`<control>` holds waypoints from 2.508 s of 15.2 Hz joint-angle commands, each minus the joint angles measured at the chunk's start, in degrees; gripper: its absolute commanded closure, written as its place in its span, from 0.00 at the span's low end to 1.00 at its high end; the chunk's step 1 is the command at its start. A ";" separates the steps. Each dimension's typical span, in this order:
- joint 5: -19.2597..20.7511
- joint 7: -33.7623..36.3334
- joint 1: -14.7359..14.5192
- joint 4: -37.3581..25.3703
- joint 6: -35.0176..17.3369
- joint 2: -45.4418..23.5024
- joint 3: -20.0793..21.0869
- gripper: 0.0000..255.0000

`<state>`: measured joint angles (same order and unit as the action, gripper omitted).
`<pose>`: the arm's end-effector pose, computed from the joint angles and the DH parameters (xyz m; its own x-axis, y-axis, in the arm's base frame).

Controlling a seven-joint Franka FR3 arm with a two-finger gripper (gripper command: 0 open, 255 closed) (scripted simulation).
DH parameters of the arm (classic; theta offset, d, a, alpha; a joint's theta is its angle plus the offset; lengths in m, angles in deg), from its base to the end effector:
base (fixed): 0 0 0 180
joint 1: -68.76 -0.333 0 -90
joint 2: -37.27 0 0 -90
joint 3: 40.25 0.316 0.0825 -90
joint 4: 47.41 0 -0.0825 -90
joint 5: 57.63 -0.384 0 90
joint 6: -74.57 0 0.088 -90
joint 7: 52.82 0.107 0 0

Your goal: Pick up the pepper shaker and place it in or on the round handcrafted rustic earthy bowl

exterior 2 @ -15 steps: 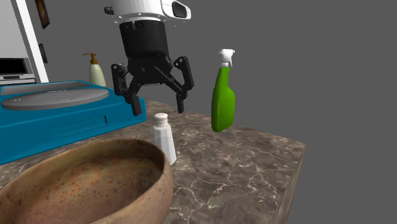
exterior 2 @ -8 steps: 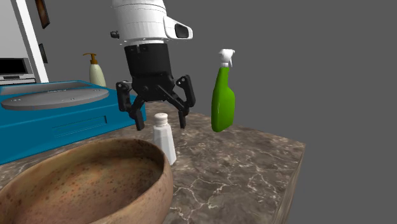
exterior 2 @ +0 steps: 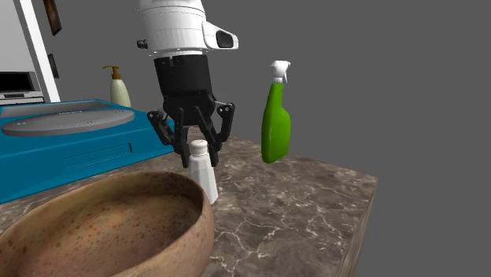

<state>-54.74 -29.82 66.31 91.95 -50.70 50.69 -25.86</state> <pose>0.4344 0.1299 0.3897 0.9963 -0.0841 0.0190 -0.0855 -0.9914 0.0986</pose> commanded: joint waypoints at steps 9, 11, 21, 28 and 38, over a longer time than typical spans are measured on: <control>-0.14 -0.16 -0.03 -0.40 0.82 0.40 -0.06 1.00; -0.37 -0.46 -0.08 -1.29 2.46 1.18 -0.17 1.00; -1.17 -1.69 -0.23 -6.43 10.54 4.23 -0.72 1.00; -1.42 -2.33 -0.23 -10.71 16.05 5.52 -1.04 1.00; -1.51 -3.03 -0.13 -17.77 23.78 6.23 -1.39 1.00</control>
<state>-56.25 -32.72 66.15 74.90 -27.79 56.79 -27.17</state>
